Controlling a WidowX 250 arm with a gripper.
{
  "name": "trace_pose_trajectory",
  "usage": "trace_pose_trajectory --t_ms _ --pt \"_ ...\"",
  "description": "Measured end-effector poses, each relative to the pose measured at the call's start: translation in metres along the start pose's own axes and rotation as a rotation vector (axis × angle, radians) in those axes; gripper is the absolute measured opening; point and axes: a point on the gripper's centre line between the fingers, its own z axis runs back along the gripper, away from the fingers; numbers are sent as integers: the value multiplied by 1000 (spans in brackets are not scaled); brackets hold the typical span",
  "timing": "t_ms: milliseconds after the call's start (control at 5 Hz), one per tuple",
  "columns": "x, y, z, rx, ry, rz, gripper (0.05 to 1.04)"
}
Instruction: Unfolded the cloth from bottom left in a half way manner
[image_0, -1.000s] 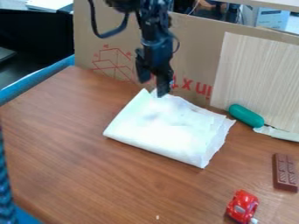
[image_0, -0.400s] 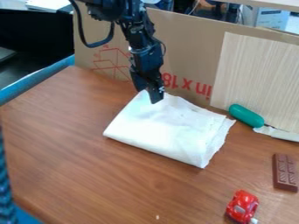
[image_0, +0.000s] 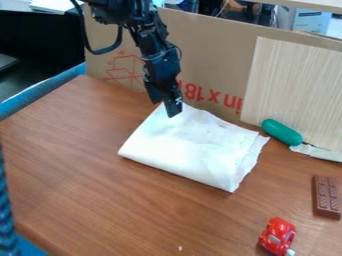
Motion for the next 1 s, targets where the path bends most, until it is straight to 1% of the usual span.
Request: trace_pose_trajectory --t_ms 200,400,600,800,1000 --pt "-1 1 1 -5 5 -15 1001" --pt "-2 6 0 -13 12 -3 1001" --pt "-7 8 -11 -14 49 3 1001" --pt "-4 5 -15 -16 74 -4 972" --pt "-3 2 -16 -28 77 -16 698"
